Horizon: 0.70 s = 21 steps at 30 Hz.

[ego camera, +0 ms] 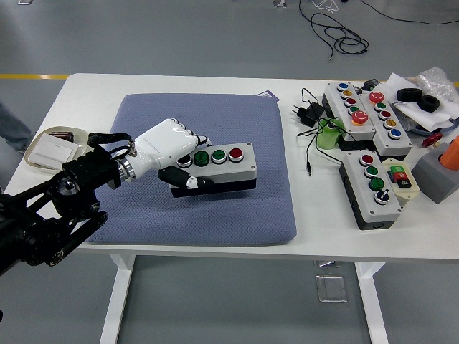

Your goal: Pick up the button,place it on the desk,press the button,press the button

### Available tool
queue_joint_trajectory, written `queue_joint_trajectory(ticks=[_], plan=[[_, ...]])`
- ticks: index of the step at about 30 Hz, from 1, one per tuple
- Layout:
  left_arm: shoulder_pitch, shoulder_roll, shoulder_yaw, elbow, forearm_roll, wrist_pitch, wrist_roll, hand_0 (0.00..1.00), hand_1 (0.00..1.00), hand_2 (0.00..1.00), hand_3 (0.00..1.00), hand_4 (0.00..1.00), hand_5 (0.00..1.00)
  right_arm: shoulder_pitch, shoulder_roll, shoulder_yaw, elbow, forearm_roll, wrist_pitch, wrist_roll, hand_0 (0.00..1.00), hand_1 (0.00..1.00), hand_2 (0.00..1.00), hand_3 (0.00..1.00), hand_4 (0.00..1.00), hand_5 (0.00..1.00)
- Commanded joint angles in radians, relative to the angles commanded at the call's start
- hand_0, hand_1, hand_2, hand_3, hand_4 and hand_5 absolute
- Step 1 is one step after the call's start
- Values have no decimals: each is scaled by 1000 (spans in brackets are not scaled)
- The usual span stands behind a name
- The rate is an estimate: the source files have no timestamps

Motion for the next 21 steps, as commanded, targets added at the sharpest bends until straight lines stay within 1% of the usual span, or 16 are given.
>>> queue_joint_trajectory(ticks=[3,4,5,10,11,12,16,17,18,21], plan=[[2,-5,10,27,0,17,-1,313,202,164,245,385,2,0,0,1,0,-2,0,0,645,472,618,562,301,225],[2,-6,12,31,0,20,-1,313,202,164,245,385,2,-1,1,1,0,-2,0,0,645,472,618,562,301,225],[3,-7,17,37,0,27,-4,338,216,192,265,396,2,-1,1,2,0,-3,1,-1,645,473,617,562,302,225],[-1,-7,45,51,0,58,-16,338,216,192,265,396,2,-2,1,4,0,-6,1,-1,645,473,617,562,302,225],[-1,-7,46,52,0,63,-17,351,249,245,279,414,2,-2,1,4,0,-6,1,-1,645,474,617,562,301,224],[-1,-7,47,54,0,64,-19,351,249,245,279,414,2,-2,1,4,0,-6,1,-1,645,474,617,562,301,224],[-2,-7,49,57,0,59,-25,351,249,245,279,414,2,-3,1,4,0,-7,1,-2,645,474,617,562,301,224],[-1,-7,49,57,0,50,-26,426,361,396,368,439,2,-4,1,4,0,-6,1,-2,646,475,618,562,301,224],[-1,-7,49,57,0,48,-26,426,361,396,368,439,2,-5,1,4,0,-6,1,-2,646,475,618,562,301,224],[2,-7,44,56,0,15,-36,426,361,396,368,439,2,-5,1,3,0,-6,1,-2,646,475,618,562,301,224]])
